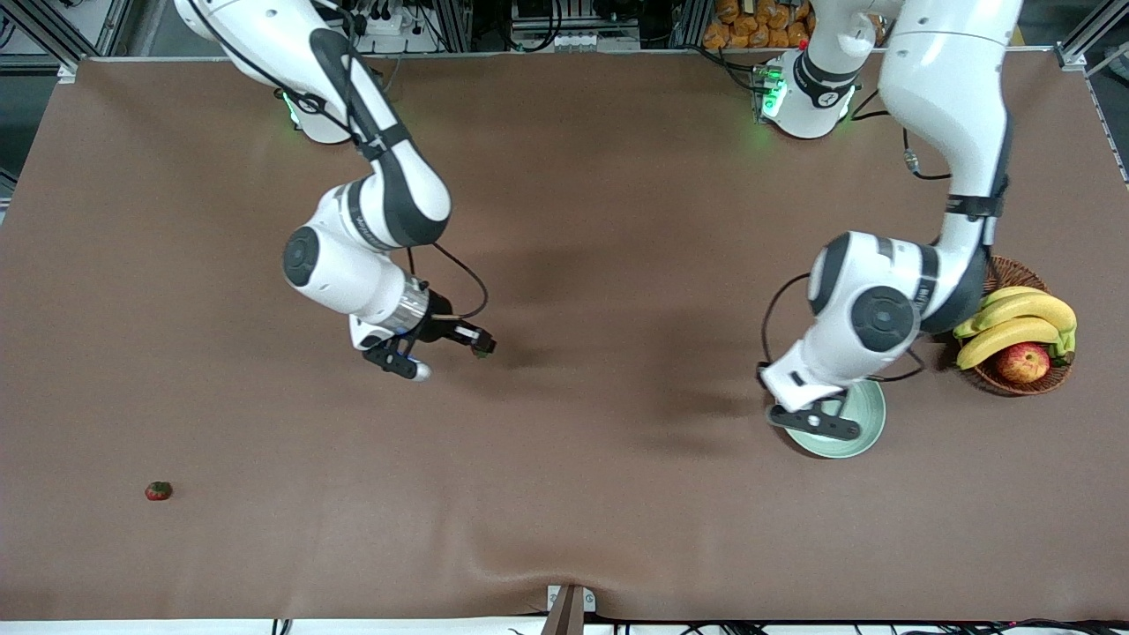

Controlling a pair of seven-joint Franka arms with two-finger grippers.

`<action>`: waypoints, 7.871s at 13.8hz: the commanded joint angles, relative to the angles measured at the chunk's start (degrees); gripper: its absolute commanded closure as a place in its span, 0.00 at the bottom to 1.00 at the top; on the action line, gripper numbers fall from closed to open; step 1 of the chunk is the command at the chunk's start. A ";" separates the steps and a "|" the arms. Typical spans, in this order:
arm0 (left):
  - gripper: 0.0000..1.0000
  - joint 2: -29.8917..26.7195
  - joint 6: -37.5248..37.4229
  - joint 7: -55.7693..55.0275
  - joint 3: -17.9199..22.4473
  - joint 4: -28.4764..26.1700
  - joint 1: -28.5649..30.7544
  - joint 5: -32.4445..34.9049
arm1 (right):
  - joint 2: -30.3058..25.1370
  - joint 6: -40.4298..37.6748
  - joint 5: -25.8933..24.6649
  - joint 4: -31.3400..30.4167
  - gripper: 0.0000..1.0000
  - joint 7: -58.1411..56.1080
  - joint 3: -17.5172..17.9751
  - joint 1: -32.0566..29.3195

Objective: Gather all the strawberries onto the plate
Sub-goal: 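Put the left gripper's strawberry on the plate while the right gripper grasps another, then set the second strawberry mid-table with the right gripper while the left gripper returns, then grasp the strawberry with the left gripper while the right gripper grasps the last, then put the left gripper's strawberry on the plate while the right gripper lifts another, then set the last strawberry mid-table with the right gripper while the left gripper returns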

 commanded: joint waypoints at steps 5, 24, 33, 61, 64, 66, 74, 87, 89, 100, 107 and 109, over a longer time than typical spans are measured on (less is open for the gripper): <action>0.91 4.40 2.89 3.79 -0.80 -1.58 4.25 0.67 | 13.60 6.14 0.94 15.49 0.91 12.88 -0.66 6.13; 0.00 1.60 0.88 -10.61 -13.19 -0.18 2.93 -0.65 | 20.32 16.08 -1.17 19.75 0.00 20.99 -4.69 12.29; 0.00 10.99 14.21 -21.26 -14.25 7.12 -5.33 -0.38 | 9.57 -10.10 -1.52 10.06 0.00 2.26 -27.88 10.28; 1.00 20.42 24.26 -31.98 -7.84 13.71 -20.36 5.59 | 36.65 8.08 -14.44 38.19 0.11 -40.98 -12.35 -37.11; 1.00 18.31 21.56 -31.63 -7.84 13.01 -18.18 5.77 | 35.06 8.08 -14.44 36.43 0.17 -40.98 -12.35 -36.67; 1.00 16.29 17.69 -29.10 -7.84 12.57 -16.33 5.77 | 35.06 8.08 -14.44 36.08 0.17 -41.16 -12.35 -36.84; 1.00 -2.51 13.80 -10.30 -8.10 -8.77 -0.88 5.77 | 34.27 8.08 -14.35 33.53 0.22 -41.33 -12.26 -36.67; 0.73 4.76 15.64 11.08 -8.36 -7.65 13.82 5.59 | 29.62 0.37 -14.26 32.47 0.90 -39.24 -12.17 -34.30; 0.36 4.68 15.91 11.35 -8.36 -7.64 14.09 5.59 | 27.86 -4.90 -14.26 32.47 0.90 -34.59 -12.17 -32.20; 0.00 1.78 15.65 11.18 -12.58 -6.51 13.74 4.98 | 23.54 -14.60 -12.42 32.91 0.91 10.75 -12.17 -8.48; 0.00 1.78 15.56 6.87 -16.01 -5.54 13.30 4.72 | 26.70 -4.16 -11.63 32.91 0.91 22.65 -11.82 4.27; 0.00 1.87 15.56 5.82 -16.01 -5.45 12.51 4.72 | 28.29 -2.73 -12.15 32.91 0.90 24.58 -11.56 7.79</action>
